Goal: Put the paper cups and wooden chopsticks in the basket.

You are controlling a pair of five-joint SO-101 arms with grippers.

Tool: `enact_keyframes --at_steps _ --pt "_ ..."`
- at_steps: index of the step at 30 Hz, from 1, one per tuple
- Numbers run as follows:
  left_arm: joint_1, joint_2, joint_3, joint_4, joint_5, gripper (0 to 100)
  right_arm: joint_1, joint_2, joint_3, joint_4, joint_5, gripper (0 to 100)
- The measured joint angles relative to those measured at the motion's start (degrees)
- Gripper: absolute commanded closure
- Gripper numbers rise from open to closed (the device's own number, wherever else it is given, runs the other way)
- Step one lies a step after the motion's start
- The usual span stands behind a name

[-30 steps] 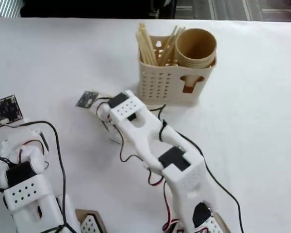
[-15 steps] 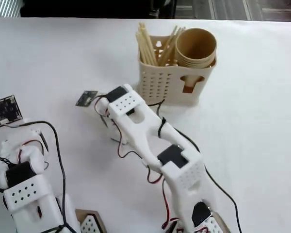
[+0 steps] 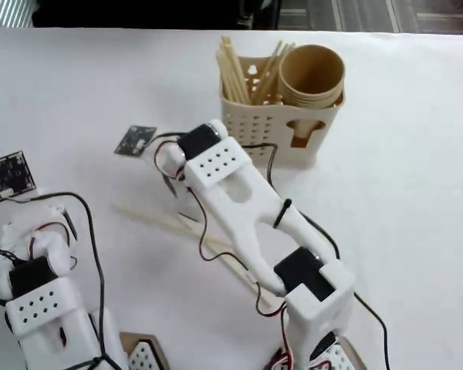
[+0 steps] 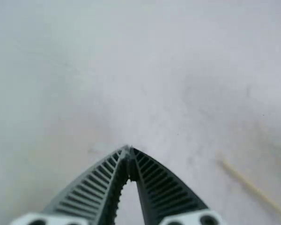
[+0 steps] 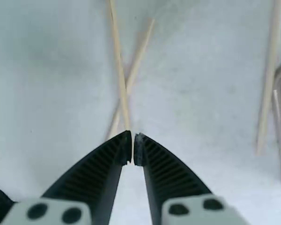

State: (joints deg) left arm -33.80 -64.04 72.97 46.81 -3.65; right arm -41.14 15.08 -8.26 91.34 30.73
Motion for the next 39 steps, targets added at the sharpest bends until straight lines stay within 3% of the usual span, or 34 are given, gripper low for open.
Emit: enact_keyframes --at_steps 5,11,20,23,32,39 --pt "0.00 0.00 0.00 -0.35 0.00 98 -1.32 0.26 10.20 -6.95 -0.18 88.2" --pt "0.00 0.00 0.00 -1.14 0.00 98 -3.69 0.26 16.09 -12.92 -0.18 87.2" --pt "0.00 0.00 0.00 -1.14 0.00 98 -5.19 5.10 18.81 -19.25 -1.67 88.1" --pt "0.00 0.00 0.00 -1.14 0.00 98 -5.10 7.12 18.73 -20.57 -1.67 96.7" --pt "0.00 0.00 0.00 -1.14 0.00 98 -4.22 10.37 15.65 -20.31 -1.32 97.9" --pt "0.00 0.00 0.00 -1.14 0.00 98 -2.64 0.53 15.91 -16.00 0.00 97.9"
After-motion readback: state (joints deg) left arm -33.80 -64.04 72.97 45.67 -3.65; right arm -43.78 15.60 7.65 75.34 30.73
